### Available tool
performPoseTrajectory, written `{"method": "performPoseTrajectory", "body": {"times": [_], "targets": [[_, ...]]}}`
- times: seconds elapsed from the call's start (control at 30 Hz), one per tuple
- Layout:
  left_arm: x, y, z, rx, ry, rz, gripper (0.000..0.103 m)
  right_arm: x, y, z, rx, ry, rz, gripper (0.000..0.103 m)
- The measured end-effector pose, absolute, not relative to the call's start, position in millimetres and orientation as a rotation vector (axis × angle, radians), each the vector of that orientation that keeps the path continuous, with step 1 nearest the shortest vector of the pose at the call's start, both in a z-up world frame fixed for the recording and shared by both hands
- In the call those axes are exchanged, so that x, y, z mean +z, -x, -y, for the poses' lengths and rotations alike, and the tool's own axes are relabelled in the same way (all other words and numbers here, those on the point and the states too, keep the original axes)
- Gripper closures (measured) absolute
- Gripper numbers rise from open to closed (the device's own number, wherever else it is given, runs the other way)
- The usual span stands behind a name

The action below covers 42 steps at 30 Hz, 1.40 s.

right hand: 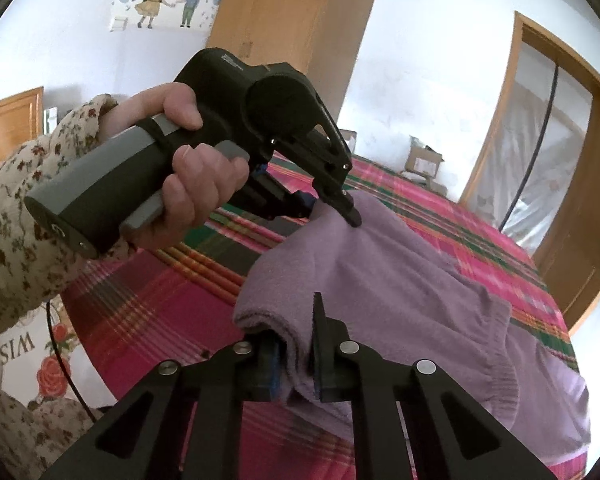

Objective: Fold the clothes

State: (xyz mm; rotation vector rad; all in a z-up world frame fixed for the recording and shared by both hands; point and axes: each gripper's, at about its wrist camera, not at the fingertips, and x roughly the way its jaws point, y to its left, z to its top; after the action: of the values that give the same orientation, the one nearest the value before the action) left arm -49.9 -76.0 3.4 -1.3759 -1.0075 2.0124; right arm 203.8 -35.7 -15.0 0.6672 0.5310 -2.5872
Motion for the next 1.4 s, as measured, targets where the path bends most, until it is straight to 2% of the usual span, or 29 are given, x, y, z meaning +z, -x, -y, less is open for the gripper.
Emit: {"method": "performPoseTrajectory", "body": {"times": [0.47, 0.87, 1.13, 1.23, 1.4], "targets": [[6, 20, 148, 2.177, 1.381, 1.004, 0.091, -19, -216, 90, -2.377, -0.65, -0.554, 0.091], [4, -10, 209, 2.274, 1.413, 1.045, 0.091, -17, -209, 126, -2.205, -0.651, -0.504, 0.091], [-5, -15, 219, 2.301, 1.457, 1.061, 0.089, -18, -192, 133, -2.151, -0.667, -0.487, 0.091], [-3, -16, 216, 2.316, 1.454, 1.037, 0.087, -19, -188, 132, -2.137, -0.686, -0.464, 0.089], [3, -26, 217, 2.367, 1.452, 1.005, 0.081, -12, -191, 122, -2.101, -0.69, -0.431, 0.078]]}}
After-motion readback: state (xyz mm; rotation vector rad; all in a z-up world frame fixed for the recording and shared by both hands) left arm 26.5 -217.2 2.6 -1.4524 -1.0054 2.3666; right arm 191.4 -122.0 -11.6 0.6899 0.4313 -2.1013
